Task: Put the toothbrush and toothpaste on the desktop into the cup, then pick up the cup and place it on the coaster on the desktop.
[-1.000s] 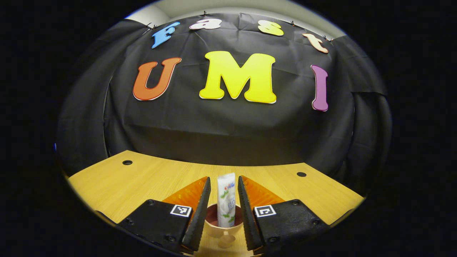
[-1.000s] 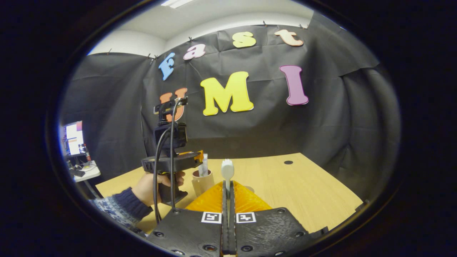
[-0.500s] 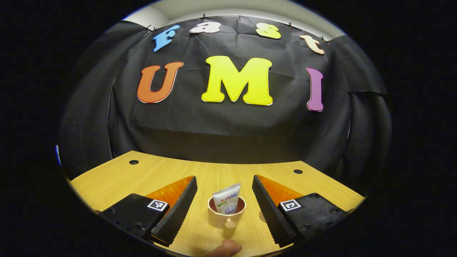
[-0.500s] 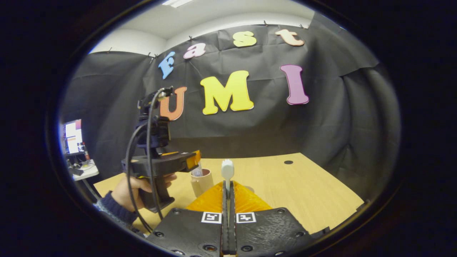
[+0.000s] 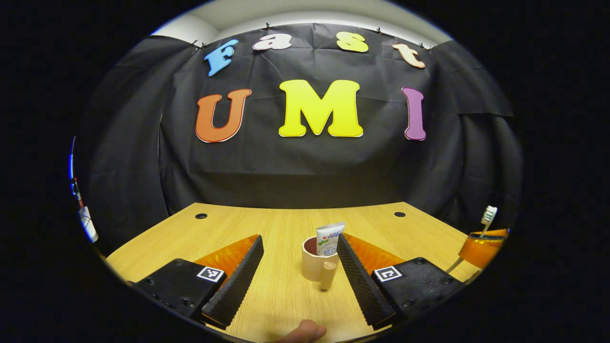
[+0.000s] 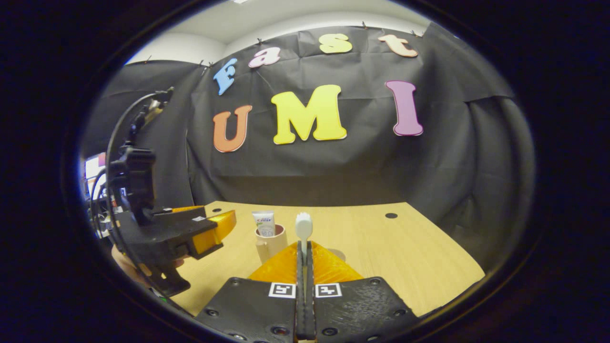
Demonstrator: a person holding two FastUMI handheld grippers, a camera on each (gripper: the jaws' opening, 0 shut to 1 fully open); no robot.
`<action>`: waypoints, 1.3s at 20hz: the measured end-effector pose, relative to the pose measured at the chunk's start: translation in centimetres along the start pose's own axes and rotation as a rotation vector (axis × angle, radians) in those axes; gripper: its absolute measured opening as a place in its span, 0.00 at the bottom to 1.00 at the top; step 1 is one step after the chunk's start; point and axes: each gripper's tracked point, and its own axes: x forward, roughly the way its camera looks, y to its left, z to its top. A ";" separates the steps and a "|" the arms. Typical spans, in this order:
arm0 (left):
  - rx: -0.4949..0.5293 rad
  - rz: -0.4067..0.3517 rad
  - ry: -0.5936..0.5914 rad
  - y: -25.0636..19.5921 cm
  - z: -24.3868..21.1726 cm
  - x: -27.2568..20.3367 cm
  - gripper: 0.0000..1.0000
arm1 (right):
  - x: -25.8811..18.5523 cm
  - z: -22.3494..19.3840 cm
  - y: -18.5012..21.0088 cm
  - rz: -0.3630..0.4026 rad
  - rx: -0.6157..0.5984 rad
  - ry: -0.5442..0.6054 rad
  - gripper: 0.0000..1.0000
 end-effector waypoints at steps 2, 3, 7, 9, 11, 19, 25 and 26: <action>-0.021 -0.022 -0.005 -0.2 0.3 -1.5 0.98 | 1.1 1.5 0.5 0.003 0.001 -0.009 0.00; -0.025 -0.035 -0.021 -0.4 1.0 -2.3 0.98 | 1.6 2.4 0.9 0.007 0.000 -0.013 0.00; 0.020 -0.058 -0.064 -0.2 2.2 -4.2 0.98 | 3.5 6.3 3.0 0.038 -0.012 -0.044 0.00; 0.019 -0.052 -0.076 0.7 2.4 -4.5 0.98 | 4.6 8.3 3.5 0.040 -0.022 -0.072 0.01; 0.004 -0.045 -0.058 1.4 2.0 -4.7 0.98 | 5.8 9.8 4.1 0.038 -0.037 -0.085 0.00; -0.041 -0.015 -0.081 4.8 2.3 -3.5 0.98 | 11.8 8.7 7.1 0.143 -0.049 -0.050 0.00; -0.062 0.027 -0.059 7.4 1.7 -2.5 0.98 | 15.8 6.0 7.2 0.145 -0.015 0.003 0.00; -0.068 0.032 -0.052 7.6 1.5 -2.3 0.98 | 16.4 5.7 7.4 0.144 -0.013 0.013 0.00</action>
